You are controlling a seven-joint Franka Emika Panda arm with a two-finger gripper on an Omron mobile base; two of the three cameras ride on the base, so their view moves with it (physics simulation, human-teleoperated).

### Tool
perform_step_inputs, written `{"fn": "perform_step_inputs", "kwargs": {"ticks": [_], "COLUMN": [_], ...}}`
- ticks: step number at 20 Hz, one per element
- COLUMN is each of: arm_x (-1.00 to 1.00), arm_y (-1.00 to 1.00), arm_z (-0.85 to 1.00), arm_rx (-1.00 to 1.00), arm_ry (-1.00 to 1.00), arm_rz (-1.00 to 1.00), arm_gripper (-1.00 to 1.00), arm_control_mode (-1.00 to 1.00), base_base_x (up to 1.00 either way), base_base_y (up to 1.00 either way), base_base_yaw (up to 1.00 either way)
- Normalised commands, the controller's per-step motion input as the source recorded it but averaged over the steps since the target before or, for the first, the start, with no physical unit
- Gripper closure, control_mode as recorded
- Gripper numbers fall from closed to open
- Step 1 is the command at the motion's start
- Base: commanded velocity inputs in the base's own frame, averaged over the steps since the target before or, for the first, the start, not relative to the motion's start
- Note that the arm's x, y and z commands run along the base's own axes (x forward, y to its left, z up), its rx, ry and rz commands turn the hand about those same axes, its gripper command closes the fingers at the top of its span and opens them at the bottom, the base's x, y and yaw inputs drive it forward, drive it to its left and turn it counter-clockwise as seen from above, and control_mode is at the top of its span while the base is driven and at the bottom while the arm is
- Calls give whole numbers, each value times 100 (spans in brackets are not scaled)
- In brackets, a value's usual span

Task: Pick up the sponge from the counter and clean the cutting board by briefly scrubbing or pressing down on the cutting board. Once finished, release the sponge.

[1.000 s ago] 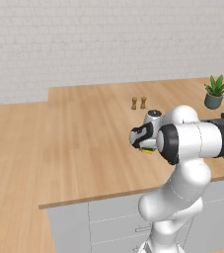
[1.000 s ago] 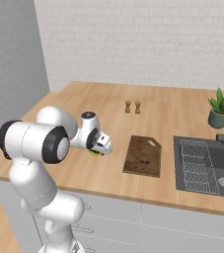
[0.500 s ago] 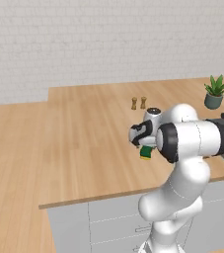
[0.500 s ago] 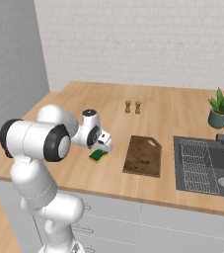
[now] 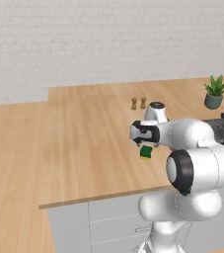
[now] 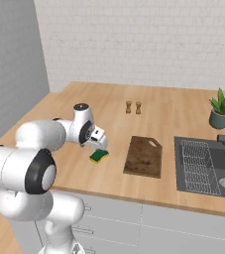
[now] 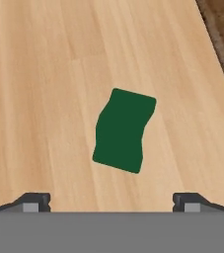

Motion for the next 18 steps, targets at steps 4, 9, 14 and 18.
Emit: {"fn": "perform_step_inputs", "kwargs": {"ticks": [4, 9, 14, 18], "arm_x": [-4, -1, -13, -20], "arm_y": [43, 40, 30, 32], "arm_z": [17, 10, 13, 19], "arm_rx": [0, 0, -1, -1], "arm_ry": [0, 0, -3, -8], "arm_rz": [2, 4, 4, 4], "arm_gripper": [-100, -100, -100, -100], "arm_control_mode": [-100, -100, -100, -100], "base_base_x": [0, 0, 0, 0], "base_base_y": [0, 0, 0, 0], "base_base_yaw": [0, 0, 0, 0]}}
